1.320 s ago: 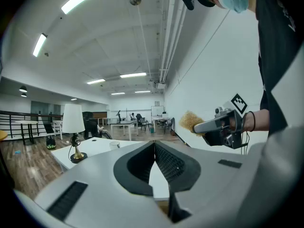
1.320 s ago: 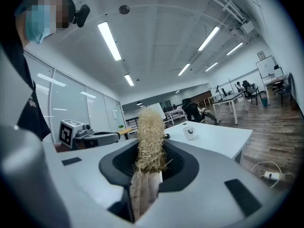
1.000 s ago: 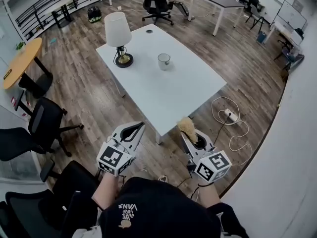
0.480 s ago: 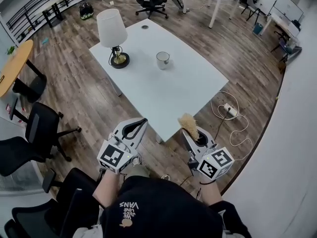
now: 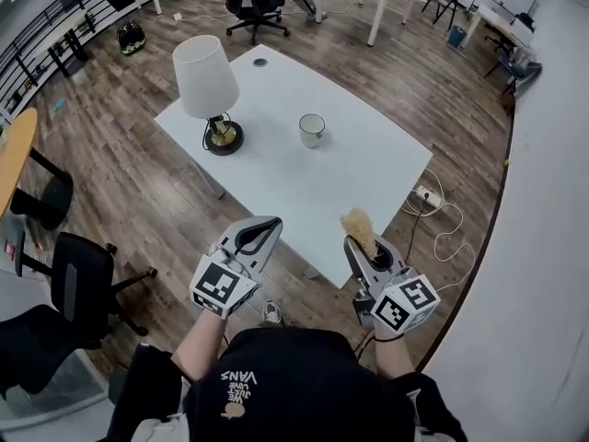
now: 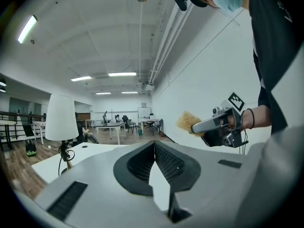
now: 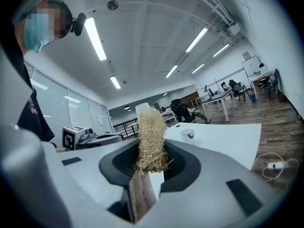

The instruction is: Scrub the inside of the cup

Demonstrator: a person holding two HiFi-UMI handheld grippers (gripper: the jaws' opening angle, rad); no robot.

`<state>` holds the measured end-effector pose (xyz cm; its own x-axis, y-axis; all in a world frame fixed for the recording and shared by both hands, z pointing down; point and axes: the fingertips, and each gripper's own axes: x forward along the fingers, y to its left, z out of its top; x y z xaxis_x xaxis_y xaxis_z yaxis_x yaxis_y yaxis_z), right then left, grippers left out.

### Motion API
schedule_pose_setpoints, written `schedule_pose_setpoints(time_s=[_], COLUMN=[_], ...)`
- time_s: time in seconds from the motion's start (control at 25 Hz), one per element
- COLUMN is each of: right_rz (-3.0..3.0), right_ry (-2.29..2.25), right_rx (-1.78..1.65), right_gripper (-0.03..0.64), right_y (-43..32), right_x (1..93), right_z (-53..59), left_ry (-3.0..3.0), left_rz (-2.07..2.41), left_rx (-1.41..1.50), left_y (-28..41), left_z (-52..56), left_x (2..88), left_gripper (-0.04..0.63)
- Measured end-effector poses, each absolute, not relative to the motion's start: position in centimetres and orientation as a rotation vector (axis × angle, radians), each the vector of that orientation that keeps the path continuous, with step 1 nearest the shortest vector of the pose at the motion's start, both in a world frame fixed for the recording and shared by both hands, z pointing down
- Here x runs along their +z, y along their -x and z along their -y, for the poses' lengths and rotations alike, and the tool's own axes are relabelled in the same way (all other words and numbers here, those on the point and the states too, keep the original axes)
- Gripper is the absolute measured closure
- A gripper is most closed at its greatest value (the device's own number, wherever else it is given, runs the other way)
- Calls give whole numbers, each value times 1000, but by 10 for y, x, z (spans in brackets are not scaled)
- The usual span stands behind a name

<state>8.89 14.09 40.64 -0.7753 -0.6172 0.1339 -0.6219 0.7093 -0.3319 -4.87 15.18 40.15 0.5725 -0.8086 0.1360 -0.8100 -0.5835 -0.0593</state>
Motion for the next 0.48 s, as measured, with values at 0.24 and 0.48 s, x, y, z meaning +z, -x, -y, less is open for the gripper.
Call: schedule_pose_setpoints(time_s=[0.24,0.48], right_rz=[2851,2839], right_ry=[-1120,-1127], right_rx=[594,604], right_gripper=[517,517], right_y=[-65,-59], right_x=[413,416], right_z=[-121,-87], left_ry=[-2762,-2777], left_rz=[1386,1343], left_rx=[167,134], left_y=[83,85], left_z=[-123,-92], left_x=[410,411], left_gripper=[584,584])
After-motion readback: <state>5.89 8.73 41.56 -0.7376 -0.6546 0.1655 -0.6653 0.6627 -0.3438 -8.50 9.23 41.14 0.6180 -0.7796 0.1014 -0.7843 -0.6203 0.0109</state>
